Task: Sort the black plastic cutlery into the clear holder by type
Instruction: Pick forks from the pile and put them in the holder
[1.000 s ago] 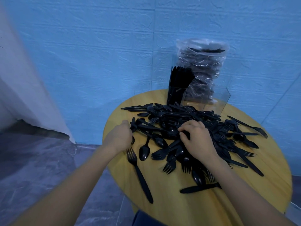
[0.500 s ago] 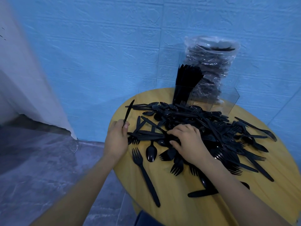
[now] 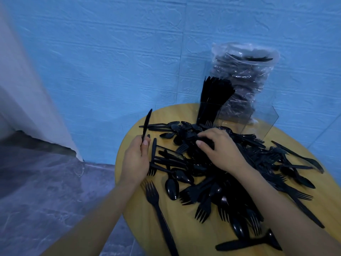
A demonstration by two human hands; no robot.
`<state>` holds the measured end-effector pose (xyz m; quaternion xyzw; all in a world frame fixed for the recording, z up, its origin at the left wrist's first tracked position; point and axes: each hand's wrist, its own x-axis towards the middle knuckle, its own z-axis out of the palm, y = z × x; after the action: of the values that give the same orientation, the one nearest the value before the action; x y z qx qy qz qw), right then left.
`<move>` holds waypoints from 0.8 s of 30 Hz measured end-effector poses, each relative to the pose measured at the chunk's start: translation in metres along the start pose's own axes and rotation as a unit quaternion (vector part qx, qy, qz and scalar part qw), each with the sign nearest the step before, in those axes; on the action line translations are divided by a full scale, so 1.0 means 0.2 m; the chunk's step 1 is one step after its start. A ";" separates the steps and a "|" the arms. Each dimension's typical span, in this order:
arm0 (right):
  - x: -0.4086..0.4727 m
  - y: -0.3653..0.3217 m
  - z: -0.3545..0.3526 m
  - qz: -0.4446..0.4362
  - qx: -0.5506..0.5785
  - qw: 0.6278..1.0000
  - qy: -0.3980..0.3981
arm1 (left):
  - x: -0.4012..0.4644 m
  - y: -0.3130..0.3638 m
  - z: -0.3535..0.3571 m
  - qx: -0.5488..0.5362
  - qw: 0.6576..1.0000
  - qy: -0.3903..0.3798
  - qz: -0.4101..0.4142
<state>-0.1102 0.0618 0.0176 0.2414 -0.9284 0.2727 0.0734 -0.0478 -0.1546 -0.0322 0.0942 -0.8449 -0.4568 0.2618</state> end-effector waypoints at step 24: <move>0.01 0.13 -0.08 0.174 -0.099 0.980 -0.015 | -0.03 0.02 0.03 0.023 0.997 -0.072 0.005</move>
<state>-0.1237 0.0889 0.0202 0.0718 -0.9796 0.1843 0.0346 -0.0469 -0.1456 -0.0340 0.0626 -0.8725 -0.4413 0.2002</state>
